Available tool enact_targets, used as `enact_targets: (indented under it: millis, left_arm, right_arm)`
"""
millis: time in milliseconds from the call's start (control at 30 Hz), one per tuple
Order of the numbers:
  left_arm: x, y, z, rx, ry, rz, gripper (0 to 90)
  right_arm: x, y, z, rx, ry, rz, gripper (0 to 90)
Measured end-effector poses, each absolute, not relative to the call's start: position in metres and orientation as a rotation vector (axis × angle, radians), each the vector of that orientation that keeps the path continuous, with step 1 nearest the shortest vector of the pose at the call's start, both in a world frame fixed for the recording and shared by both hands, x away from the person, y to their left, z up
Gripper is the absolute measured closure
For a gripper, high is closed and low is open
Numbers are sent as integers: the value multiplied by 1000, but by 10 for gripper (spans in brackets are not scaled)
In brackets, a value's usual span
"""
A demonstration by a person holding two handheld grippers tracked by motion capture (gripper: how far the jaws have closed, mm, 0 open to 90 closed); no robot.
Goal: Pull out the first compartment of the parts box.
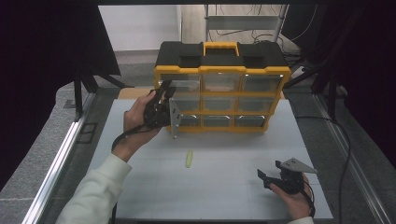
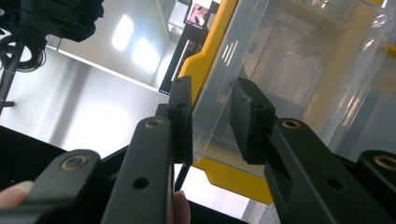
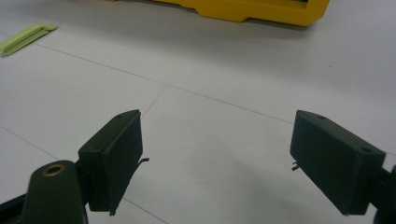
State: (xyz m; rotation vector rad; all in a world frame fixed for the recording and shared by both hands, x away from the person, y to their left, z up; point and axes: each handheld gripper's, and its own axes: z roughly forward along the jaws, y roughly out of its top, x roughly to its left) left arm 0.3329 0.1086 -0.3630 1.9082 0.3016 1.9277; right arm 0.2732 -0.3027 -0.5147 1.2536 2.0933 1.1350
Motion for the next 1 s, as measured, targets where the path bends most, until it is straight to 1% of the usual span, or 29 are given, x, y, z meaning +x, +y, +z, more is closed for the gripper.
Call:
enact_targets:
  millis: [1000]
  left_arm:
    - [323, 110, -363, 1903, 284, 1920, 704]
  right_arm:
    - [273, -303, -514, 1256, 2087, 1136, 172]
